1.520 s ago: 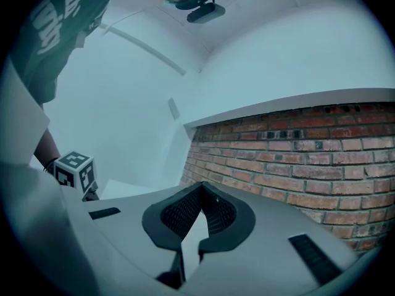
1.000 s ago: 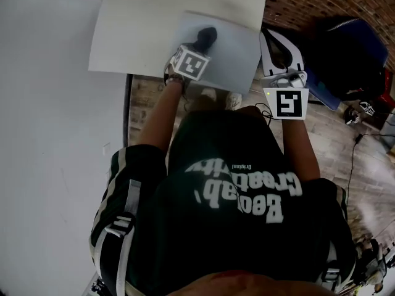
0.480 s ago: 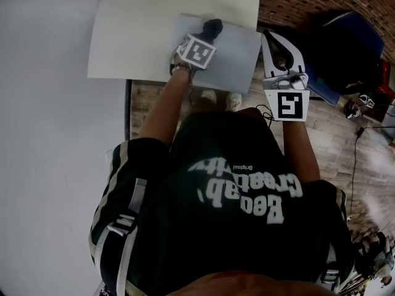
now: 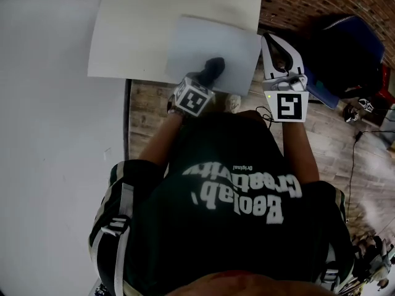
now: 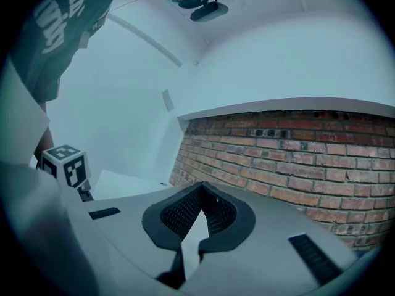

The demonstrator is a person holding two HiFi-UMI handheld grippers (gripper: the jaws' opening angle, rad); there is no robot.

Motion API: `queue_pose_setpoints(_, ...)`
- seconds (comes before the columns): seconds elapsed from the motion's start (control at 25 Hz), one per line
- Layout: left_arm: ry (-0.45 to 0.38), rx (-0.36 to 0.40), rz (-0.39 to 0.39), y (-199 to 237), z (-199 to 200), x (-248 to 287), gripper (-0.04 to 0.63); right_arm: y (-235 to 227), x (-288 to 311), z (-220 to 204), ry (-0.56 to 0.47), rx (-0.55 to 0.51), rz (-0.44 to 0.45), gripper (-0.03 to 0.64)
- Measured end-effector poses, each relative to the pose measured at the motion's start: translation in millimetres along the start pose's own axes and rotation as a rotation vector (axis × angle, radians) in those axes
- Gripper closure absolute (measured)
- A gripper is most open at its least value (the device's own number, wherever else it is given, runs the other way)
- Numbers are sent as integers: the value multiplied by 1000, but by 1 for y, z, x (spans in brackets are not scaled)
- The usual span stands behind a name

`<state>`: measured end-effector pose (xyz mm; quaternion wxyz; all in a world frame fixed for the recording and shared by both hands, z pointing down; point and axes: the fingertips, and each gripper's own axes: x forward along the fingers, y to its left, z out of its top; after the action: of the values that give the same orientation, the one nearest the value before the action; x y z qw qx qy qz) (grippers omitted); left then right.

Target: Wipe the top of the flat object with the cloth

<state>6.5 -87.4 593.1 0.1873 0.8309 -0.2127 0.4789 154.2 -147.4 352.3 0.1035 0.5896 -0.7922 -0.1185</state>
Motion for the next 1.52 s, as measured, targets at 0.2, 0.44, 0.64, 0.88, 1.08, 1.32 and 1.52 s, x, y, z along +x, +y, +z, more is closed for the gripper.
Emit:
queue_pose_setpoints(0.2,18,24,-36,-24,-3,5,518,-4,3,-2,3,2,9,626)
queue_pose_setpoints(0.44,-3,81,-24,-20,37,22,518,-12,-2,-3,7,-12,0,626)
queue_pose_setpoints(0.64,-25,141,-4,-13,90,46,518,-27,-12,-5,13,-33,-28,626)
queue_pose_setpoints(0.88,-62,187,16,-20,131,57,518,-49,-31,-11,52,-40,-85,626)
queue_pose_setpoints(1.08,-285,177,58,-19,160,17,517,-59,-38,-8,23,-11,-125,626)
queue_pose_setpoints(1.32,-765,124,191,-9,218,-102,515,-66,-43,18,-40,34,-139,626)
queue_pose_setpoints(1.52,-1059,137,228,-16,236,-175,515,-69,-45,37,-87,19,-152,626)
